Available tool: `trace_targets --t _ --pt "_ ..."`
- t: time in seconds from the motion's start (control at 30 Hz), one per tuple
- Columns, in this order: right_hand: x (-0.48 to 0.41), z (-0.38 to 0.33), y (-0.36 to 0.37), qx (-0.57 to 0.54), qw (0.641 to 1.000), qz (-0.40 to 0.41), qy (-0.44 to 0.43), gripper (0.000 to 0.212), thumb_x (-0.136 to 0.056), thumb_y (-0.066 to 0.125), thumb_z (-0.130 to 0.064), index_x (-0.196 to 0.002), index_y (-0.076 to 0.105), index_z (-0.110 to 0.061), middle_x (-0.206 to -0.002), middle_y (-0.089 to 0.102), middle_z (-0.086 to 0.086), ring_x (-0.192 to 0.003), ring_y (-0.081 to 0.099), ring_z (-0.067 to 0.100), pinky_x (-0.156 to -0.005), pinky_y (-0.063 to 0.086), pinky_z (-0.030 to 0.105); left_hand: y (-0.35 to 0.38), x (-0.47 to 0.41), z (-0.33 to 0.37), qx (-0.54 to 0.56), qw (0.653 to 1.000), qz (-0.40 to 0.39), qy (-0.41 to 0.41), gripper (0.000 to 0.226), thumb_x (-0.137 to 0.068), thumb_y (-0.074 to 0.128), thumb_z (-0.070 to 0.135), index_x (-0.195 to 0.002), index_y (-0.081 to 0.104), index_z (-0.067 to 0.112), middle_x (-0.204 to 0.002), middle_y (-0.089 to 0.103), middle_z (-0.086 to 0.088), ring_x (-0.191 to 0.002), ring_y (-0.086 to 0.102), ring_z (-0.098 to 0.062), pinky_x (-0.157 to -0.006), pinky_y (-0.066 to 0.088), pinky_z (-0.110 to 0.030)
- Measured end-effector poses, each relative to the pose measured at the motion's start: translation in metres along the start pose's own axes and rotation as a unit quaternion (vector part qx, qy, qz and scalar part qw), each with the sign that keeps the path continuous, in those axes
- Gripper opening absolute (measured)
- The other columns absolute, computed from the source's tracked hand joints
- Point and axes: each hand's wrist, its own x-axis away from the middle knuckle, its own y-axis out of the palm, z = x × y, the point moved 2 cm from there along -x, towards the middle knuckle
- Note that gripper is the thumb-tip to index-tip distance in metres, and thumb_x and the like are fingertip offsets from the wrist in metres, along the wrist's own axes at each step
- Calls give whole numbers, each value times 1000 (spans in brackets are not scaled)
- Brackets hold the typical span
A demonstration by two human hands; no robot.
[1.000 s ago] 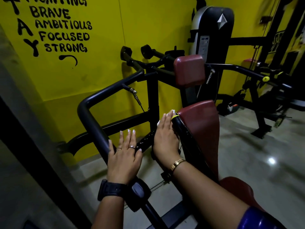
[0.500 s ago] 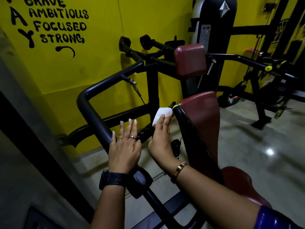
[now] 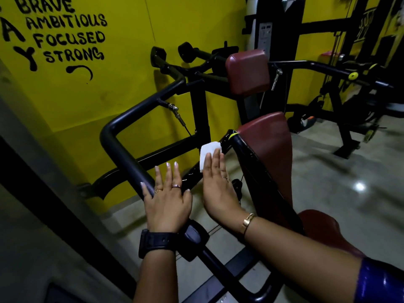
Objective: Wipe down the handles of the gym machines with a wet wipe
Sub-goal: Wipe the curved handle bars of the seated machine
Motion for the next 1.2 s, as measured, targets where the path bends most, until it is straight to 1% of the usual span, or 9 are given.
trace_targets --t 0.2,0.37,0.5,0.57,0.67,0.8,0.93,1.07,1.2 --pt "20 -1 6 72 984 -53 -154 67 -85 10 -10 -138 -30 -14 -142 -44 4 -138 -33 22 -118 -3 38 -4 4 -3 -1 998 -61 17 76 -102 28 43 -148 -28 20 -155 -34 1 -143 -31 -18 -117 -12 -48" --pt "12 12 -1 95 993 -34 -56 66 -91 15 -7 -136 -32 -8 -141 -44 11 -134 -34 24 -119 4 39 0 10 1 -4 999 -38 -11 77 -102 28 39 -142 -34 19 -158 -29 -4 -145 -27 -21 -120 -8 -45" --pt "20 2 21 44 993 26 -108 71 -78 13 -10 -149 10 -2 -154 -1 19 -142 5 30 -109 34 42 2 9 4 -4 999 -17 -28 75 -102 27 39 -147 -29 17 -160 -24 -5 -147 -24 -22 -120 -6 -45" --pt "18 0 23 63 987 2 -150 69 -81 4 -17 -149 -7 -11 -155 -17 8 -142 -13 25 -116 14 42 1 9 4 0 999 -16 -27 74 -103 27 38 -148 -28 17 -160 -24 -5 -147 -23 -22 -119 -7 -45" --pt "9 11 2 112 987 -28 -109 67 -95 20 -10 -138 -32 -13 -142 -43 5 -134 -35 19 -118 -4 39 1 10 5 -2 1000 -8 -23 74 -103 27 38 -149 -27 18 -161 -22 -4 -147 -23 -22 -119 -6 -45" --pt "19 7 -3 103 990 -36 -83 70 -95 22 -4 -135 -35 -10 -139 -46 9 -133 -36 22 -118 -3 38 1 11 5 -5 1000 -2 -21 73 -102 28 38 -150 -25 18 -162 -18 -4 -148 -20 -22 -119 -6 -46" --pt "29 -5 12 81 979 -11 -186 66 -85 12 -12 -146 -14 -13 -153 -24 5 -143 -16 23 -116 6 38 1 11 5 -1 1000 3 -22 74 -99 28 31 -151 -24 19 -162 -16 -3 -148 -19 -20 -117 -12 -47" --pt "7 11 5 134 984 -46 -106 73 -92 20 -8 -132 -41 -15 -140 -48 4 -134 -36 19 -118 -1 41 1 10 4 9 1000 -3 -17 76 -99 31 31 -150 -25 20 -162 -18 -2 -148 -21 -20 -119 -11 -47" --pt "14 11 0 134 987 -55 -73 86 -97 38 -10 -130 -41 -11 -144 -44 10 -134 -35 22 -118 2 40 2 10 3 13 1000 -2 -14 76 -99 31 30 -149 -26 20 -162 -18 -3 -148 -21 -21 -120 -10 -46"
